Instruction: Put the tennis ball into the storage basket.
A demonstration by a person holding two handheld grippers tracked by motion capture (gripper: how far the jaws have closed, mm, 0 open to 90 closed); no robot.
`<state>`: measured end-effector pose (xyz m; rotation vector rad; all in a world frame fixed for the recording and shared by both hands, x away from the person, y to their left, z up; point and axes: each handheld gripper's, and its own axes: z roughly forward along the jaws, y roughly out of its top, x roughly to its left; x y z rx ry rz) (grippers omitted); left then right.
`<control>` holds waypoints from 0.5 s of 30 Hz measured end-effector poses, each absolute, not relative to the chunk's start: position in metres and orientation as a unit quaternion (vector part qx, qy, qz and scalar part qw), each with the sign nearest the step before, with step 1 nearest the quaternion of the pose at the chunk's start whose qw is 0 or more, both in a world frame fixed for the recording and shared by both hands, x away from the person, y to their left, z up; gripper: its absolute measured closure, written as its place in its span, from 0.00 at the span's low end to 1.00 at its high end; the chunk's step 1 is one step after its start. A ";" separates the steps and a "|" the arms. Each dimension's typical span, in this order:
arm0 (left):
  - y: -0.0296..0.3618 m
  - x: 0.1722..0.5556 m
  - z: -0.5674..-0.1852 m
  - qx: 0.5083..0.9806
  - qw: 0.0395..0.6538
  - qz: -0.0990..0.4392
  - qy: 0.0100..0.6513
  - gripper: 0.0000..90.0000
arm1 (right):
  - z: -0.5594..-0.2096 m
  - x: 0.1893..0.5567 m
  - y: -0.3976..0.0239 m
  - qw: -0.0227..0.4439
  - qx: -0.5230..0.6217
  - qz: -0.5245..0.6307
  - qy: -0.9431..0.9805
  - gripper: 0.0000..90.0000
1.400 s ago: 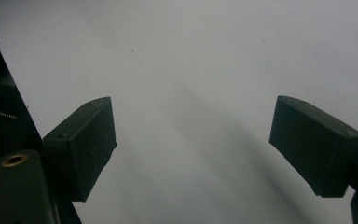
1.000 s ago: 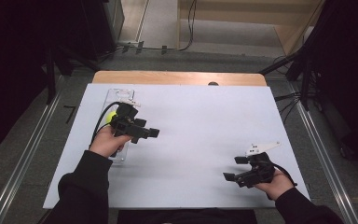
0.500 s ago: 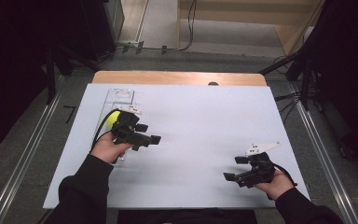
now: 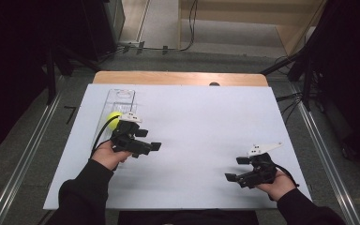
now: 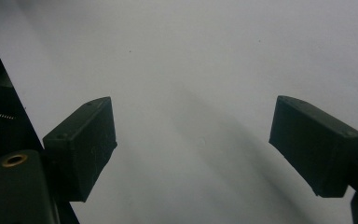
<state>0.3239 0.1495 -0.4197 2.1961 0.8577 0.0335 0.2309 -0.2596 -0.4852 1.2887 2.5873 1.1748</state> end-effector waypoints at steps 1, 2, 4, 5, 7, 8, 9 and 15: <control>0.150 0.323 -0.420 0.860 0.384 0.012 0.336 0.23 | -0.485 0.231 -0.260 0.011 0.413 0.376 0.829 0.14; 0.150 0.321 -0.421 0.861 0.383 0.012 0.334 0.23 | -0.485 0.231 -0.260 0.011 0.414 0.377 0.829 0.14; 0.151 0.319 -0.423 0.862 0.382 0.012 0.333 0.23 | -0.485 0.231 -0.260 0.011 0.413 0.376 0.829 0.14; 0.151 0.319 -0.423 0.862 0.382 0.012 0.333 0.23 | -0.485 0.231 -0.260 0.011 0.413 0.376 0.829 0.14; 0.152 0.317 -0.425 0.864 0.379 0.012 0.330 0.23 | -0.485 0.231 -0.260 0.011 0.414 0.377 0.829 0.14; 0.153 0.316 -0.426 0.864 0.380 0.013 0.330 0.23 | -0.485 0.231 -0.260 0.012 0.414 0.377 0.829 0.14; 0.154 0.316 -0.426 0.865 0.379 0.011 0.330 0.23 | -0.485 0.231 -0.260 0.011 0.414 0.376 0.829 0.14; 0.158 0.309 -0.430 0.863 0.386 0.006 0.325 0.23 | -0.485 0.231 -0.261 0.013 0.413 0.378 0.829 0.14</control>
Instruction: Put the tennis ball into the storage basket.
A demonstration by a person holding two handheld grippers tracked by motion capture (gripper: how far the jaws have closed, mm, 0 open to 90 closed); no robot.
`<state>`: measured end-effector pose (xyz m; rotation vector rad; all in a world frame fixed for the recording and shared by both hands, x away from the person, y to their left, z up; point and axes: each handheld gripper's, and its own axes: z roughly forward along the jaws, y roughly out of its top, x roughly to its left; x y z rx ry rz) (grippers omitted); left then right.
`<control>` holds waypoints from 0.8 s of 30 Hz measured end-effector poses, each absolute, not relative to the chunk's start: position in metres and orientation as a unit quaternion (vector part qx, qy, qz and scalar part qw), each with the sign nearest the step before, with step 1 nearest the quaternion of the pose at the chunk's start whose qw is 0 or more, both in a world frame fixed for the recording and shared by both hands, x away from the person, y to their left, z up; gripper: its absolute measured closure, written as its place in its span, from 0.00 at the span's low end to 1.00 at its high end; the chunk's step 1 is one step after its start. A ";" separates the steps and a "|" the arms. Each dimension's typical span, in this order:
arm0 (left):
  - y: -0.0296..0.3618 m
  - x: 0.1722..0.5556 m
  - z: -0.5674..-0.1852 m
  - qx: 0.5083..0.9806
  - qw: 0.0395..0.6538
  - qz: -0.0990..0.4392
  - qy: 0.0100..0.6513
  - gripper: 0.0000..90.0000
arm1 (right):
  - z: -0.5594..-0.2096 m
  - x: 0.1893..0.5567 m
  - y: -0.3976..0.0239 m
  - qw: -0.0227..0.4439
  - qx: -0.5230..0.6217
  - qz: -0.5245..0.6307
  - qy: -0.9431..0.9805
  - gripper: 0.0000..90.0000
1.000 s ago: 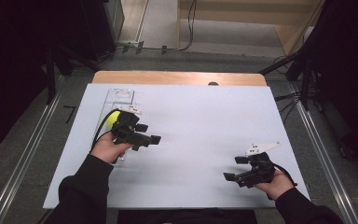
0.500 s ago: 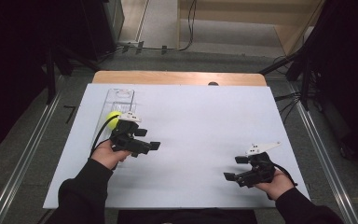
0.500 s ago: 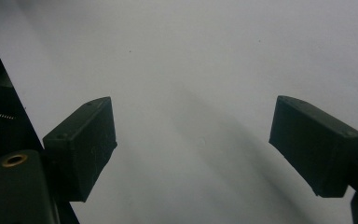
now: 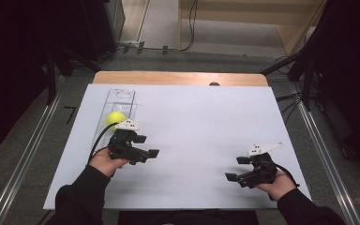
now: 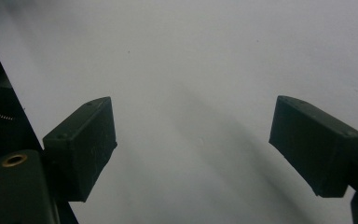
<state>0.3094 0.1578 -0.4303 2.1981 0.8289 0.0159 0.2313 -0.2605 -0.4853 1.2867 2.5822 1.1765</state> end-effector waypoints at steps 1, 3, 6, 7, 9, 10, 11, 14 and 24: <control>0.159 0.308 -0.431 0.864 0.386 0.005 0.324 0.23 | -0.485 0.231 -0.261 0.013 0.413 0.377 0.829 0.14; 0.161 0.307 -0.434 0.864 0.386 0.005 0.322 0.23 | -0.485 0.231 -0.261 0.013 0.413 0.377 0.829 0.14; 0.163 0.303 -0.437 0.867 0.384 0.007 0.317 0.23 | -0.485 0.232 -0.261 0.013 0.414 0.377 0.828 0.14; 0.163 0.302 -0.437 0.867 0.385 0.007 0.318 0.23 | -0.485 0.232 -0.261 0.012 0.414 0.377 0.828 0.14; 0.164 0.300 -0.439 0.867 0.385 0.006 0.315 0.23 | -0.485 0.232 -0.261 0.012 0.415 0.377 0.828 0.14; 0.165 0.298 -0.440 0.868 0.385 0.004 0.313 0.23 | -0.485 0.232 -0.261 0.012 0.416 0.377 0.827 0.14; 0.165 0.297 -0.440 0.868 0.386 0.005 0.313 0.23 | -0.485 0.232 -0.262 0.012 0.417 0.377 0.827 0.14; 0.167 0.295 -0.442 0.867 0.388 -0.002 0.312 0.23 | -0.485 0.232 -0.262 0.013 0.417 0.377 0.827 0.14; 0.174 0.288 -0.451 0.867 0.385 -0.011 0.317 0.23 | -0.486 0.232 -0.263 0.012 0.418 0.377 0.826 0.14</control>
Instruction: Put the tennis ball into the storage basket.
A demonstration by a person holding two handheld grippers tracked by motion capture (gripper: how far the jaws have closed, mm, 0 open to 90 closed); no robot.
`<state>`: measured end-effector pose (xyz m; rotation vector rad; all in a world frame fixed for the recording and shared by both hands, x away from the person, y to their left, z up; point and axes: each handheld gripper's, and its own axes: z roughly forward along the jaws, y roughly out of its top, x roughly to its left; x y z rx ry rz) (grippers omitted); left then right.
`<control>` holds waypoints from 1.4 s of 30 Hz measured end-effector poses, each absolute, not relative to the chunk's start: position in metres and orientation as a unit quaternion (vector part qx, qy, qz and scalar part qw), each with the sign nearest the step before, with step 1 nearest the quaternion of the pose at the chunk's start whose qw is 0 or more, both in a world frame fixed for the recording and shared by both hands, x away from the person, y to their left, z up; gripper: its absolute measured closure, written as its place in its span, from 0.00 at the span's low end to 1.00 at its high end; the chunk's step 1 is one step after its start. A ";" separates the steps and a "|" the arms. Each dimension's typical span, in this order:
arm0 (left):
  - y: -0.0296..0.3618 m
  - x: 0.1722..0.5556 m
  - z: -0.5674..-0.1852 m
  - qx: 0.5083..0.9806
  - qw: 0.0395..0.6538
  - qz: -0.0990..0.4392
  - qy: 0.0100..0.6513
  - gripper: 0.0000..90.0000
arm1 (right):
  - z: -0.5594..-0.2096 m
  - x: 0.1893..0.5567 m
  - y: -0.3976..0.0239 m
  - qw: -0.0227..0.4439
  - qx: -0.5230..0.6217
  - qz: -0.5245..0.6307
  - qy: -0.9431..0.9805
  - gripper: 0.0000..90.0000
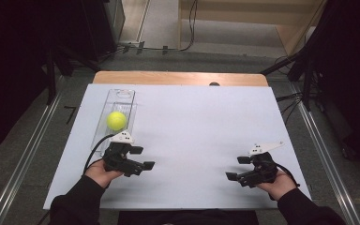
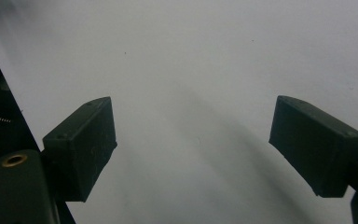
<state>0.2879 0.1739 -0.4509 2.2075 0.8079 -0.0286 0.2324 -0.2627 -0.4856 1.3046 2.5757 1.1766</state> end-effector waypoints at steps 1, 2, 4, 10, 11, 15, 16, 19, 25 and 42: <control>0.175 0.288 -0.451 0.869 0.382 -0.011 0.315 0.23 | -0.485 0.232 -0.263 0.012 0.419 0.377 0.826 0.14; 0.175 0.287 -0.452 0.868 0.384 -0.011 0.315 0.23 | -0.485 0.232 -0.263 0.012 0.419 0.377 0.826 0.14; 0.176 0.286 -0.453 0.868 0.383 -0.011 0.314 0.23 | -0.486 0.232 -0.263 0.012 0.419 0.377 0.826 0.14; 0.180 0.284 -0.455 0.868 0.383 -0.015 0.317 0.23 | -0.486 0.232 -0.263 0.012 0.419 0.378 0.826 0.14; 0.180 0.283 -0.455 0.867 0.383 -0.016 0.318 0.23 | -0.486 0.233 -0.263 0.012 0.419 0.378 0.825 0.14; 0.183 0.282 -0.454 0.869 0.380 -0.013 0.318 0.23 | -0.486 0.233 -0.263 0.012 0.419 0.378 0.825 0.14; 0.184 0.282 -0.455 0.868 0.381 -0.013 0.318 0.23 | -0.486 0.233 -0.263 0.012 0.419 0.378 0.825 0.14; 0.186 0.281 -0.456 0.869 0.377 -0.014 0.320 0.23 | -0.486 0.233 -0.263 0.011 0.420 0.378 0.825 0.14; 0.190 0.279 -0.458 0.871 0.374 -0.015 0.318 0.23 | -0.485 0.233 -0.265 0.012 0.424 0.380 0.822 0.14; 0.195 0.277 -0.460 0.871 0.370 -0.018 0.322 0.23 | -0.485 0.233 -0.265 0.012 0.424 0.378 0.822 0.14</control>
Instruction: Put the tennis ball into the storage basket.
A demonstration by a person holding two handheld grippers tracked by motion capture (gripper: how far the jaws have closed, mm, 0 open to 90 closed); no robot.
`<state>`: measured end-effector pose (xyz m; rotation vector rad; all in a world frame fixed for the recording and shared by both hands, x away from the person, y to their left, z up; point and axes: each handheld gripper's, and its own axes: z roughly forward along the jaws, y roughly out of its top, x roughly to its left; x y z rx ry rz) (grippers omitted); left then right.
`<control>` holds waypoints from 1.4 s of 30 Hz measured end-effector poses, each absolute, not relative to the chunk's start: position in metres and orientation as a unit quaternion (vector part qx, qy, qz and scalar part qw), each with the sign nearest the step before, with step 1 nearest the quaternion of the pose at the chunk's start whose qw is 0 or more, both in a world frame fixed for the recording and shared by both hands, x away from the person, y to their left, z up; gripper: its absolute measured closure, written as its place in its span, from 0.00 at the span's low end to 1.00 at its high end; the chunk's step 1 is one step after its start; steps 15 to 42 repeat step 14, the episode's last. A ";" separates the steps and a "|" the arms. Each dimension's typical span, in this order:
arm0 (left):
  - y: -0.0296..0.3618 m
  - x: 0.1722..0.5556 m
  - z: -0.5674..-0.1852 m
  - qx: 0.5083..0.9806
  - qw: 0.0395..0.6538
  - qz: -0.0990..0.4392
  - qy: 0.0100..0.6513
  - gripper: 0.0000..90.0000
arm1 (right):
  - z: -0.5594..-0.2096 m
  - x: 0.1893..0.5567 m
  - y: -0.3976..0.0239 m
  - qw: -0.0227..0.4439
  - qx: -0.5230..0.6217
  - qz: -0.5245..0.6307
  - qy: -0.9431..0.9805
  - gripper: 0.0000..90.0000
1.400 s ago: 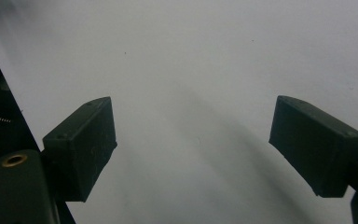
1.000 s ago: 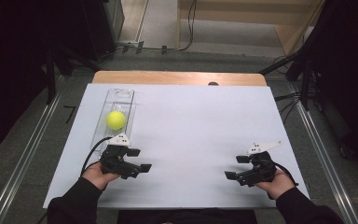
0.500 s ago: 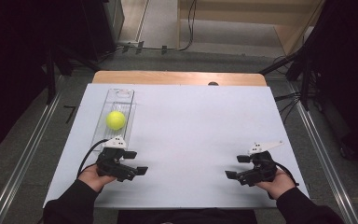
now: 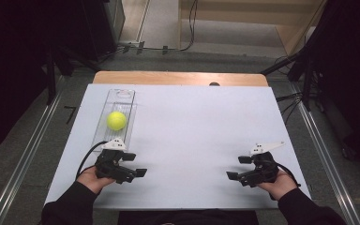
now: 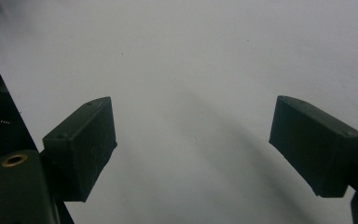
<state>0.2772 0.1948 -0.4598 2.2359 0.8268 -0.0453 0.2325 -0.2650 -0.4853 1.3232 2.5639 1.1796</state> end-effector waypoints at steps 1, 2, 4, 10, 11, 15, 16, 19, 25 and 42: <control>0.195 0.277 -0.460 0.871 0.370 -0.018 0.322 0.23 | -0.485 0.233 -0.265 0.013 0.424 0.378 0.823 0.14; 0.195 0.277 -0.460 0.872 0.369 -0.018 0.322 0.23 | -0.485 0.232 -0.265 0.013 0.424 0.378 0.823 0.14; 0.195 0.277 -0.460 0.873 0.368 -0.018 0.321 0.23 | -0.485 0.232 -0.265 0.013 0.424 0.378 0.823 0.14; 0.197 0.277 -0.460 0.873 0.366 -0.017 0.322 0.23 | -0.486 0.233 -0.265 0.012 0.424 0.378 0.823 0.14; 0.197 0.277 -0.460 0.873 0.365 -0.018 0.322 0.23 | -0.486 0.233 -0.265 0.013 0.424 0.377 0.824 0.14; 0.197 0.276 -0.460 0.874 0.367 -0.021 0.317 0.23 | -0.486 0.233 -0.264 0.012 0.423 0.377 0.824 0.14; 0.197 0.276 -0.460 0.874 0.367 -0.021 0.317 0.23 | -0.486 0.233 -0.264 0.012 0.423 0.377 0.824 0.14; 0.197 0.276 -0.460 0.874 0.367 -0.021 0.317 0.23 | -0.486 0.233 -0.264 0.012 0.423 0.377 0.824 0.14; 0.197 0.276 -0.460 0.874 0.367 -0.021 0.317 0.23 | -0.486 0.233 -0.264 0.012 0.423 0.377 0.824 0.14; 0.197 0.276 -0.460 0.874 0.367 -0.021 0.317 0.23 | -0.486 0.233 -0.264 0.012 0.423 0.377 0.824 0.14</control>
